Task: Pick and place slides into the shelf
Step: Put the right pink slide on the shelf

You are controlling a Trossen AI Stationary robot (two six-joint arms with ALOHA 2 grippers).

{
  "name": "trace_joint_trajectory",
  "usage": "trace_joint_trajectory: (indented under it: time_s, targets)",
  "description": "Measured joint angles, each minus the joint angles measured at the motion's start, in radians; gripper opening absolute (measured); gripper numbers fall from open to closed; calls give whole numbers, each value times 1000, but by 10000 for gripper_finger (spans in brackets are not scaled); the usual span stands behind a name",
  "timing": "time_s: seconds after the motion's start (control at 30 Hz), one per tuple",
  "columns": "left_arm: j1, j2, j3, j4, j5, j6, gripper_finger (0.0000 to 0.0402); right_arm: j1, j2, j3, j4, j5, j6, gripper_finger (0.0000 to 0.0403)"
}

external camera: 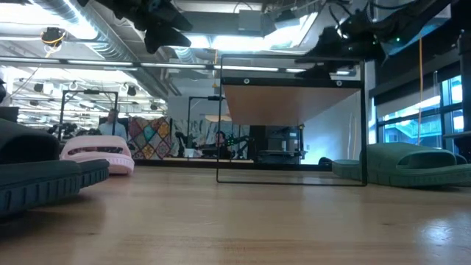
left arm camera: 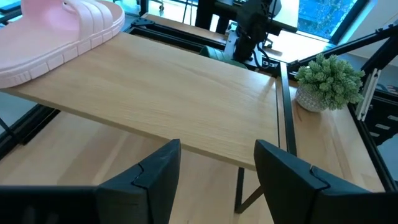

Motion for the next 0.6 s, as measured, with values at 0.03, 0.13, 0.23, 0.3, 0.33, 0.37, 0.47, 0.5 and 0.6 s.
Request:
trace_joint_trajectory:
  time_s: [0.03, 0.13, 0.23, 0.3, 0.33, 0.37, 0.47, 0.5, 0.6]
  targets:
    - [0, 0, 0, 0, 0, 0, 197, 26, -1, 0, -8, -12, -1, 283]
    - [0, 0, 0, 0, 0, 0, 197, 88, 10, 0, -49, 15, 9, 283]
    - [0, 0, 0, 0, 0, 0, 197, 131, 34, 0, -89, 56, -3, 283]
    - [0, 0, 0, 0, 0, 0, 197, 158, 46, 0, -109, 60, -30, 283]
    - [0, 0, 0, 0, 0, 0, 197, 171, 49, 0, -125, 66, -40, 283]
    - [0, 0, 0, 0, 0, 0, 197, 182, 51, 0, -141, 86, -53, 283]
    - [0, 0, 0, 0, 0, 0, 197, 213, 51, 0, -184, 186, -68, 283]
    - [0, 0, 0, 0, 0, 0, 197, 220, 51, 0, -200, 225, -66, 283]
    - [0, 0, 0, -1, 0, 0, 197, 249, 51, 0, -233, 358, -61, 283]
